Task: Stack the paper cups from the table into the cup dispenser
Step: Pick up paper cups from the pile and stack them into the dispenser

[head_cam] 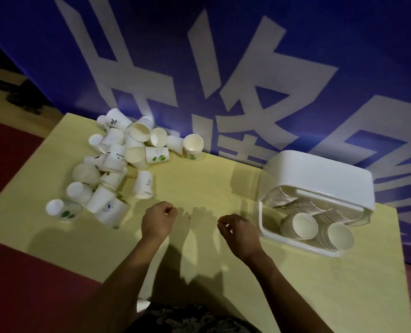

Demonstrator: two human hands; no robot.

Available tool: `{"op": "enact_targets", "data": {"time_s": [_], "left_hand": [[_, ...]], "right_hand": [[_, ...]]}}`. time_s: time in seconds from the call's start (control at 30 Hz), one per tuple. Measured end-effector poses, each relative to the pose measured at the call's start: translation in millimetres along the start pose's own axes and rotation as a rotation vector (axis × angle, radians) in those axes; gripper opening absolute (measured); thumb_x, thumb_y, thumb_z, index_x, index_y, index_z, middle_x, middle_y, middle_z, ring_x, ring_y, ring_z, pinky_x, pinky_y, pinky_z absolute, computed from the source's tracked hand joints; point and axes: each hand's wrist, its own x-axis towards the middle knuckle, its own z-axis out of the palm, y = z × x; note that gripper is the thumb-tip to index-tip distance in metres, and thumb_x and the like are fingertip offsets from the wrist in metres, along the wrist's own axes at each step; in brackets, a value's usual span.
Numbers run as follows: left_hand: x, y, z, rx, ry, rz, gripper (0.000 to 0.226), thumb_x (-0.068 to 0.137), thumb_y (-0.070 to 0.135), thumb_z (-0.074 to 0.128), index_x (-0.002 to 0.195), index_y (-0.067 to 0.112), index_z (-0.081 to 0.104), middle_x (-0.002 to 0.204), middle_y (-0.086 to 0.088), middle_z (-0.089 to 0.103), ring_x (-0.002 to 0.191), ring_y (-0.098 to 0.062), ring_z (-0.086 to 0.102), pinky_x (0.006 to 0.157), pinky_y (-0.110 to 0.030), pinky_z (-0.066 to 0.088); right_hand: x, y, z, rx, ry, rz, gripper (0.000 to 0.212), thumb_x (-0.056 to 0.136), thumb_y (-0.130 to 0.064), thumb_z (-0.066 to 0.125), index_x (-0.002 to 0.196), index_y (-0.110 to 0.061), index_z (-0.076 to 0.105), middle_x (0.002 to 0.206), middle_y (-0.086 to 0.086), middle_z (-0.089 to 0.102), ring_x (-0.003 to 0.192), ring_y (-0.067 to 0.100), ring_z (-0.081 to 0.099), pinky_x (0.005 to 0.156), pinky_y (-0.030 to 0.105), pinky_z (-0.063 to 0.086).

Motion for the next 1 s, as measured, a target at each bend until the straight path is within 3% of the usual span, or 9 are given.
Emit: {"op": "enact_targets", "data": {"time_s": [0.1,0.17,0.27,0.43,0.53,0.67,0.73,0.83,1.0], "left_hand": [[32.4,-31.5,-18.0,-0.533,-0.045,-0.381,0.024,0.07,0.039,0.07,0.064,0.017,0.067,0.064,-0.003,0.063,0.065,-0.031,0.061,0.061,-0.035,0.051],[54.8,-40.8,-26.2,-0.849,-0.061,-0.589,0.02,0.077,0.031,0.071,0.072,0.013,0.063,0.065,-0.004,0.055,0.055,-0.023,0.05,0.051,-0.028,0.044],[85.3,-53.2,-34.2,-0.977,-0.096,-0.742,0.021,0.092,0.022,0.062,0.08,0.006,0.054,0.072,-0.006,0.054,0.059,-0.018,0.05,0.057,-0.03,0.048],[115.8,-68.0,-33.5,-1.059,-0.126,-0.834,0.019,0.09,0.02,0.064,0.082,0.005,0.055,0.073,-0.007,0.058,0.059,-0.018,0.051,0.061,-0.032,0.048],[127.3,-71.5,-33.2,-1.041,-0.151,-0.85,0.017,0.088,0.019,0.065,0.081,0.006,0.057,0.069,-0.005,0.059,0.055,-0.017,0.051,0.057,-0.03,0.047],[141.0,-72.8,-36.7,-0.838,-0.226,-0.771,0.019,0.088,0.018,0.063,0.076,0.004,0.059,0.063,-0.005,0.058,0.037,-0.012,0.049,0.038,-0.02,0.039],[143.9,-67.8,-38.3,-0.66,-0.226,-0.607,0.022,0.086,0.018,0.062,0.081,-0.003,0.065,0.07,-0.012,0.065,0.05,-0.024,0.058,0.047,-0.027,0.046],[142.8,-54.9,-46.0,-0.455,-0.211,-0.391,0.023,0.084,0.027,0.058,0.083,0.006,0.069,0.085,-0.01,0.071,0.083,-0.03,0.065,0.067,-0.03,0.047],[151.3,-34.8,-55.5,-0.315,-0.172,-0.17,0.028,0.086,0.029,0.057,0.092,0.005,0.07,0.092,-0.009,0.07,0.087,-0.028,0.062,0.076,-0.034,0.05]], "right_hand": [[16.8,-27.3,19.5,-0.008,-0.001,0.038,0.016,0.094,-0.034,0.058,0.097,-0.025,0.07,0.091,-0.005,0.068,0.074,0.011,0.063,0.067,0.034,0.054],[28.0,-42.7,30.8,-0.025,0.005,0.068,0.017,0.094,-0.034,0.057,0.096,-0.024,0.071,0.09,-0.005,0.068,0.074,0.012,0.063,0.066,0.035,0.054],[51.0,-64.0,41.1,-0.074,0.008,0.102,0.018,0.095,-0.033,0.055,0.096,-0.024,0.07,0.092,-0.003,0.068,0.077,0.016,0.064,0.065,0.034,0.053],[114.4,-94.9,43.3,-0.137,0.073,0.155,0.015,0.092,-0.024,0.057,0.095,-0.022,0.071,0.1,0.003,0.068,0.084,0.025,0.064,0.069,0.033,0.052],[157.2,-110.6,41.6,-0.167,0.11,0.185,0.019,0.093,-0.023,0.058,0.106,-0.018,0.07,0.11,0.003,0.067,0.095,0.024,0.063,0.077,0.034,0.053],[206.1,-121.4,40.8,-0.297,0.165,0.168,0.027,0.092,-0.017,0.06,0.118,-0.012,0.064,0.12,0.007,0.063,0.109,0.026,0.056,0.086,0.039,0.053],[225.6,-120.4,40.7,-0.404,0.154,0.144,0.029,0.092,-0.014,0.059,0.119,-0.008,0.063,0.12,0.01,0.062,0.109,0.029,0.053,0.087,0.042,0.051],[247.9,-115.7,40.7,-0.555,0.094,0.121,0.027,0.094,-0.014,0.054,0.118,-0.006,0.063,0.119,0.012,0.061,0.11,0.031,0.051,0.091,0.044,0.047],[265.3,-111.9,41.3,-0.711,-0.031,0.094,0.027,0.096,-0.015,0.05,0.118,-0.006,0.063,0.115,0.013,0.065,0.107,0.029,0.057,0.091,0.039,0.047]]}}
